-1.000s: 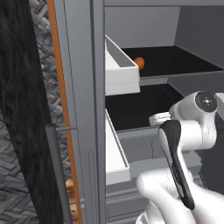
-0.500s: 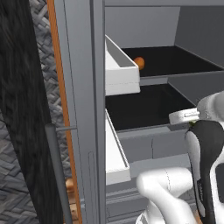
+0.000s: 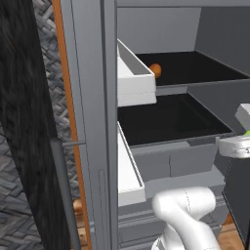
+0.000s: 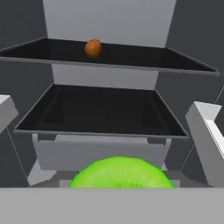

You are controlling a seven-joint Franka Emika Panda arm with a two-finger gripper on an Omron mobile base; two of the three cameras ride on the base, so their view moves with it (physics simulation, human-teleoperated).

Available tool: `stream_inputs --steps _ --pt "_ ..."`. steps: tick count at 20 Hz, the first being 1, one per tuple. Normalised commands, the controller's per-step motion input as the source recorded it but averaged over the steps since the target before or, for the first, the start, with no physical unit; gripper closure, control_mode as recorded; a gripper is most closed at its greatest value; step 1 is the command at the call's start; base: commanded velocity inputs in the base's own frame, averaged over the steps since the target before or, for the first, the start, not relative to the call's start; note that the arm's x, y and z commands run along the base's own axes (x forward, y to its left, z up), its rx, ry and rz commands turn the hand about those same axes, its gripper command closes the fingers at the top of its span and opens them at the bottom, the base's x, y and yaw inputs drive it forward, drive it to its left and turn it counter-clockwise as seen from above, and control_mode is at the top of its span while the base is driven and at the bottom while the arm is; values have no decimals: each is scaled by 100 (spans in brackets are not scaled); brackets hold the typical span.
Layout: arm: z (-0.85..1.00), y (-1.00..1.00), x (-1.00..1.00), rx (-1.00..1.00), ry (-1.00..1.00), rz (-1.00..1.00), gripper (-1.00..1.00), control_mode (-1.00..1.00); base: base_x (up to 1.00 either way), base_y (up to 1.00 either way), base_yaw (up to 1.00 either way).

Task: Retrieve the mango and kiwi from the fridge and place them into the bowl on the dining table.

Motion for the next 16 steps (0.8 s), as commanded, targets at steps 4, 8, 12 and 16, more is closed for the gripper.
stream_inputs --steps 4,8,12,16 --pt "10 0 -71 0 -10 1 100 -100 0 0 0" --pt "0 0 0 0 0 0 100 100 -89 0 2" --pt "0 0 0 0 0 0 100 100 -100 0 0" --pt "0 0 0 0 0 0 100 100 -96 0 0"
